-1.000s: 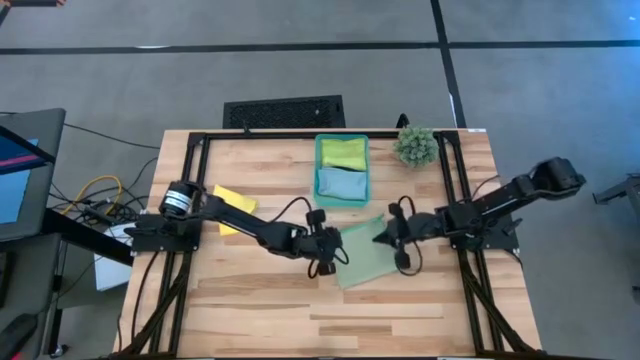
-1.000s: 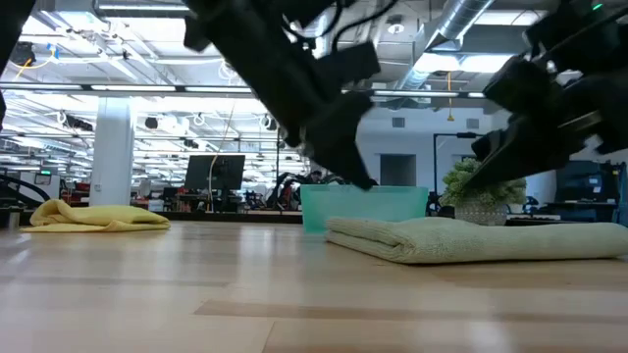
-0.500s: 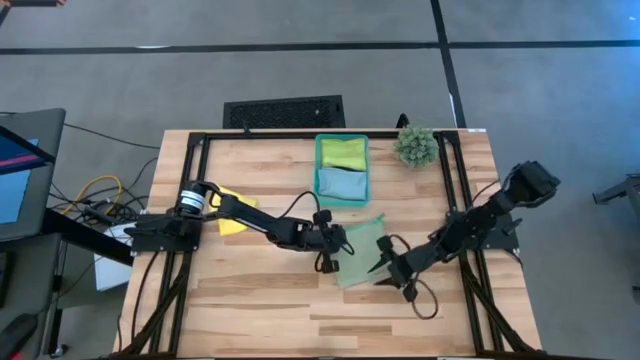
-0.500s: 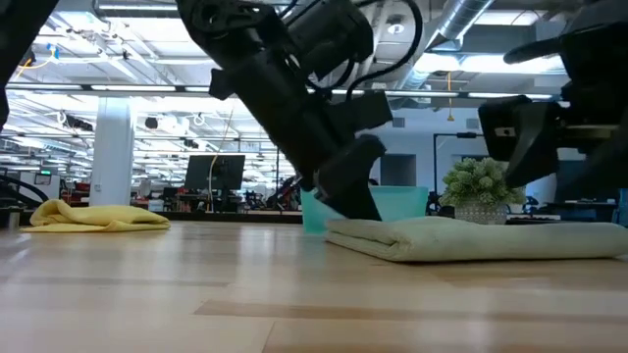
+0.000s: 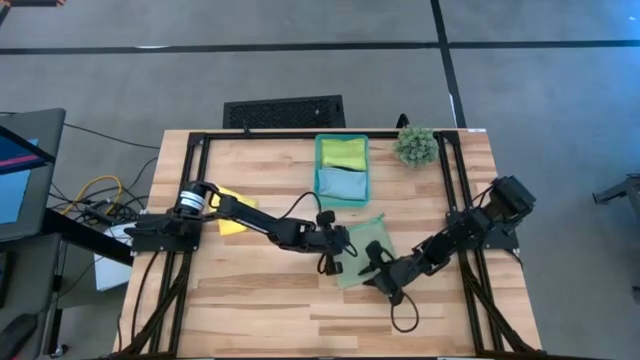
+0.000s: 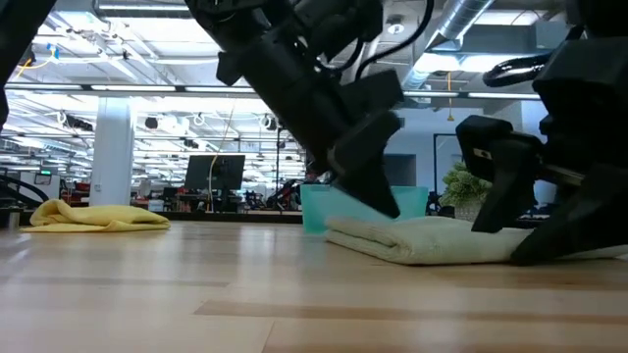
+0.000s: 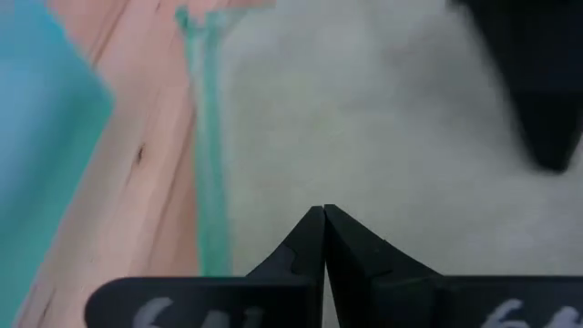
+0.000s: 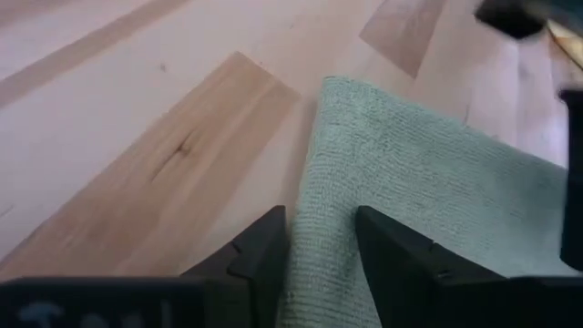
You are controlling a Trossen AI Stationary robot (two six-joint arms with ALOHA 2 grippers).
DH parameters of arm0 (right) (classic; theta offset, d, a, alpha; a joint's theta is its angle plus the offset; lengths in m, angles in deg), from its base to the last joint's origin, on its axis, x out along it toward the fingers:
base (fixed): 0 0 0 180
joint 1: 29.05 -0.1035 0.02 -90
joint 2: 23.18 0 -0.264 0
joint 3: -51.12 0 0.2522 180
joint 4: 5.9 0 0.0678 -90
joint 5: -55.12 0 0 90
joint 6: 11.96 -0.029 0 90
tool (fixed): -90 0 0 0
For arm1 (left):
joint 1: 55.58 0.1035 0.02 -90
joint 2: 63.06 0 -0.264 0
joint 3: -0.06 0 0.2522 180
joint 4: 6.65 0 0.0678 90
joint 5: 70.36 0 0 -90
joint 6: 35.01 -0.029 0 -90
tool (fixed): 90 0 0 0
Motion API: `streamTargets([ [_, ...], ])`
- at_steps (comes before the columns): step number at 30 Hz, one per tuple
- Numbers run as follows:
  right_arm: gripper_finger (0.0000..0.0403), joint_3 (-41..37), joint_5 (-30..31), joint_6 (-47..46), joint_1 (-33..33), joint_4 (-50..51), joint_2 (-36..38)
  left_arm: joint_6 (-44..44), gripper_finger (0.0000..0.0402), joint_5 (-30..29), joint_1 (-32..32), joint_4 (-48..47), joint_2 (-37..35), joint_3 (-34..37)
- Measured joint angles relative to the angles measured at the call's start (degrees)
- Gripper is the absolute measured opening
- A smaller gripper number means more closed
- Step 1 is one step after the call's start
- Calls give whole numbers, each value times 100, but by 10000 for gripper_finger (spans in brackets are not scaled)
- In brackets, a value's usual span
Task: Fold microfiber towels
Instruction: Fold the green microfiber cloth
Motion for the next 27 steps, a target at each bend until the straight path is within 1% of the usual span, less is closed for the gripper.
streamTargets([
  [4, 150, 55, -6, -3, 27, 72, -63, 172, 0, -38, 108, -263, 63, 70],
  [6, 134, 55, -34, -12, 39, 126, -41, 234, 0, -37, 121, -219, 63, 169],
  [9, 99, 50, -91, -55, 46, 280, 74, 259, 0, -75, 105, -199, 60, 237],
  [11, 70, 42, -232, -48, 50, 410, 196, 167, 0, -4, 78, -191, 50, 222],
  [15, 16, 54, -535, -315, 37, 638, 511, 69, 0, 69, -20, -266, 52, -37],
  [17, 12, 117, -779, -484, 35, 910, 691, -27, 0, 72, -54, -303, 52, -178],
  [22, 33, 262, -1396, -955, 37, 1274, 1014, -83, 0, -4, -37, -449, 53, -209],
  [27, 17, 269, -2109, -1054, 35, 1290, 1129, -106, 0, 97, -42, -413, 298, -205],
])
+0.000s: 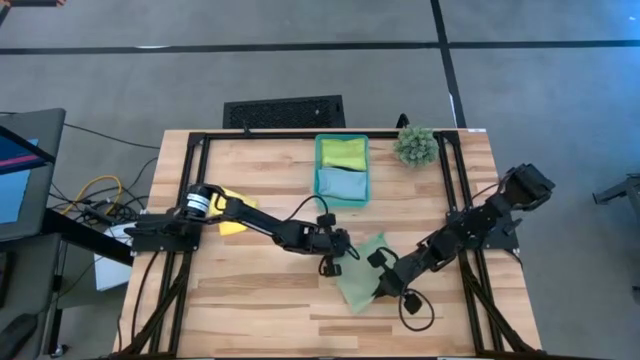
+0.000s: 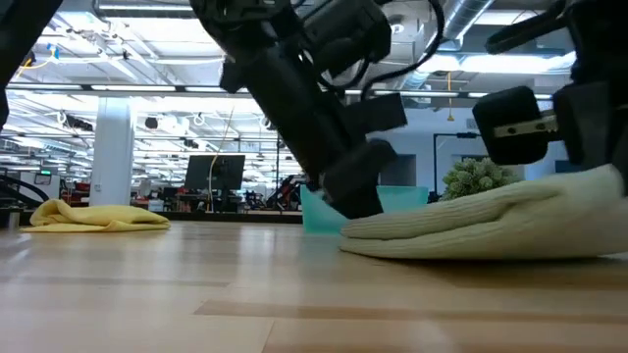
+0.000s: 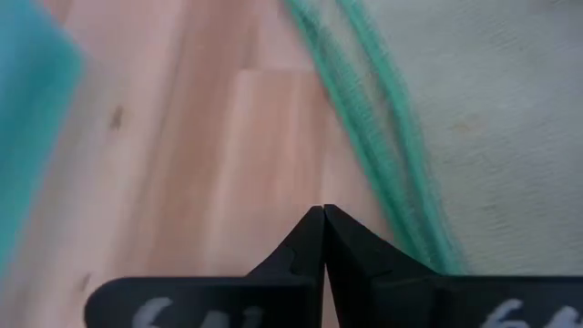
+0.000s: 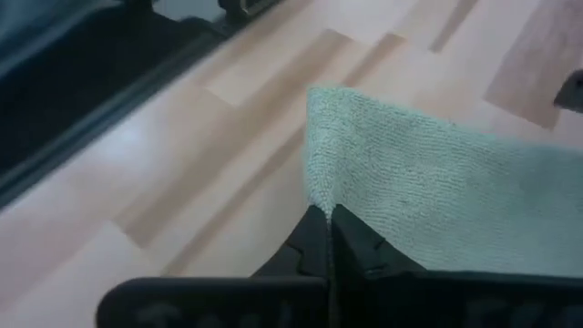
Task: Fold microfiber towels
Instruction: Fold the green microfiber cloth
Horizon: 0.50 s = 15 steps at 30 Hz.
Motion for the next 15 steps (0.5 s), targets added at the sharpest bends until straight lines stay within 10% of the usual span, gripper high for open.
streamTargets([
  [15, 16, 4, -156, -295, 470, 283, 715, -464, 0, 755, -28, 1270, 412, -11],
])
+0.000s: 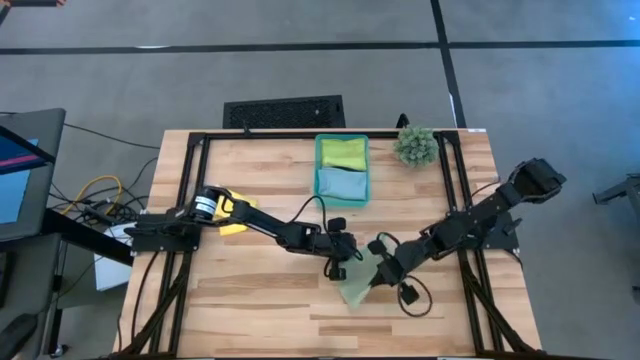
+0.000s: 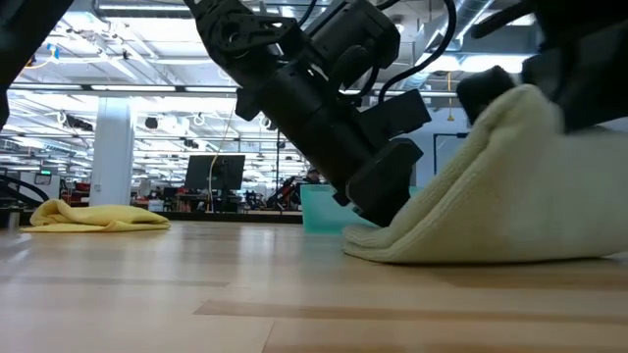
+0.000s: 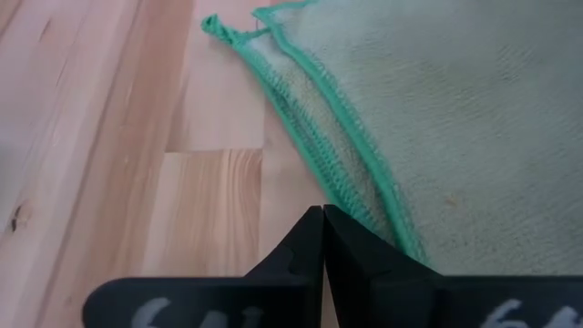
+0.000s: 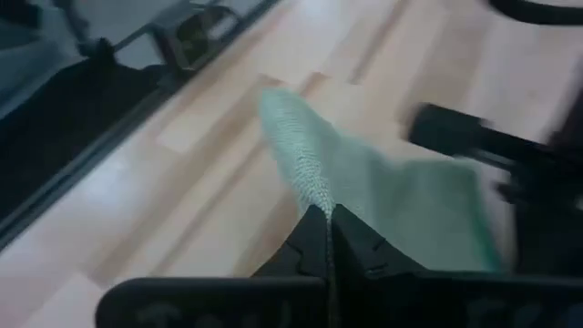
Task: Fold microfiber towels
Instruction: Fold the green microfiber cloth
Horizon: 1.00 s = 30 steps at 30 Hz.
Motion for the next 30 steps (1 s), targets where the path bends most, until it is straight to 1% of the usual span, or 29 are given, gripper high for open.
streamTargets([
  [3, 13, 0, -8, 32, 369, 193, 138, -50, 0, 20, -17, 32, 6, 0],
  [5, 17, 0, -136, 31, 656, 283, 213, -136, 0, 117, -49, 116, 15, 5],
  [8, 22, 0, -785, 39, 1043, 181, 248, -400, 0, 362, -146, 246, 29, 2],
  [11, 18, 5, -1251, 37, 1285, -7, 256, -567, 0, 358, -237, -118, 17, -183],
  [13, 15, 34, -1373, 39, 1349, 12, 256, -626, 0, 151, -279, -607, -8, -380],
  [17, 17, 139, -1529, 128, 1346, 21, 256, -626, 0, -607, -362, -1796, -119, -921],
  [19, 19, 174, -1594, 140, 1346, 50, 256, -501, 0, -947, -401, -2622, -129, -1190],
  [21, 18, 188, -1676, 144, 1346, 15, 145, -364, 0, -1107, -443, -3278, -125, -1359],
  [25, 13, 229, -1910, 155, 1348, -172, -366, -277, 0, -1204, -556, -3646, -184, -1324],
  [28, 16, 445, -2308, 232, 1390, -78, -812, -212, 0, -1295, -612, -3605, -315, -1158],
  [30, 22, 714, -2402, 275, 1392, 32, -1031, -137, 0, -1337, -629, -3597, -404, -979],
])
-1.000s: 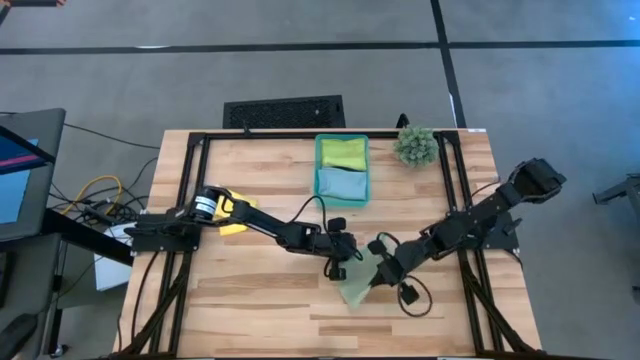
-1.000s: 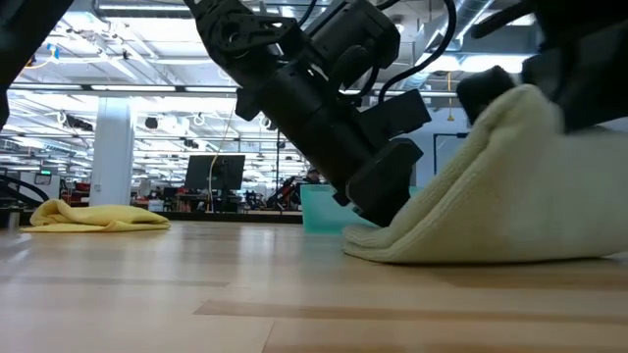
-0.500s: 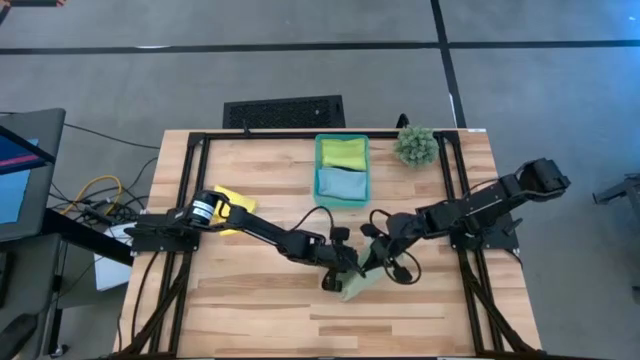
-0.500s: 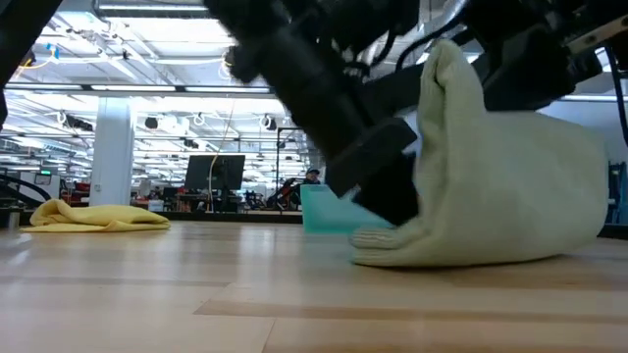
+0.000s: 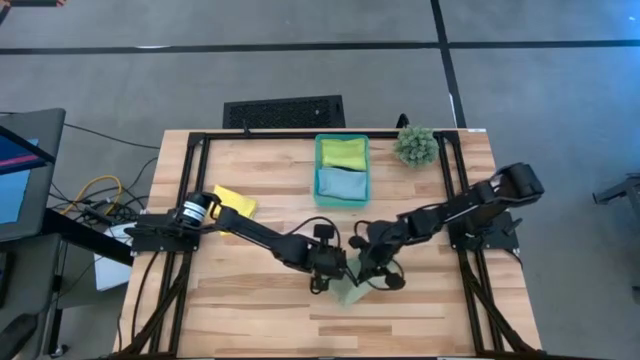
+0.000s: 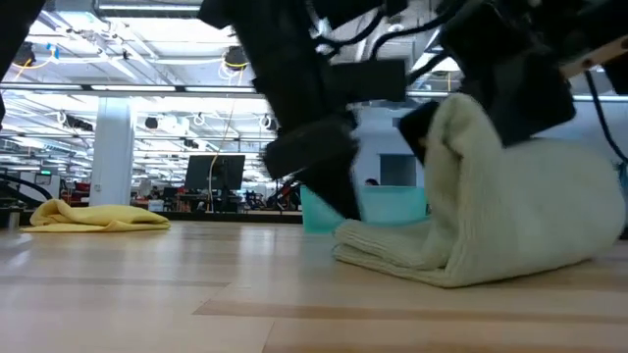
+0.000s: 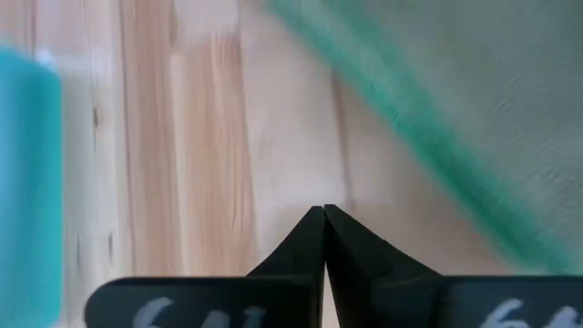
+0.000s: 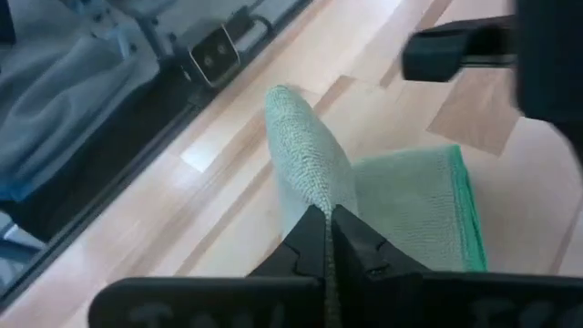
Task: Fold microfiber towels
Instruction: Fold the green microfiber cloth
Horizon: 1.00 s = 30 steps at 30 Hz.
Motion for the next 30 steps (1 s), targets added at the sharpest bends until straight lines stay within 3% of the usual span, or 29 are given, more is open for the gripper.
streamTargets([
  [5, 19, 628, 10, 383, 39, 887, -330, 270, 0, -263, -106, 529, -543, 854],
  [12, 20, 892, -30, 623, 451, 1294, -320, 356, 0, -97, -186, 3292, -1612, 2745],
  [16, 20, 829, -182, 584, 757, 1259, -412, 462, 0, 393, -149, 4946, -1665, 3612],
  [20, 16, 838, -524, 576, 992, 927, -834, 726, 0, 534, -142, 5825, -1448, 3989],
  [26, 24, 1044, -750, 580, 1265, 785, -1498, 1071, 0, 579, -189, 6025, -927, 4005],
  [30, 20, 1059, -762, 573, 1437, 913, -1516, 1104, 0, 637, -197, 6169, -782, 3993],
])
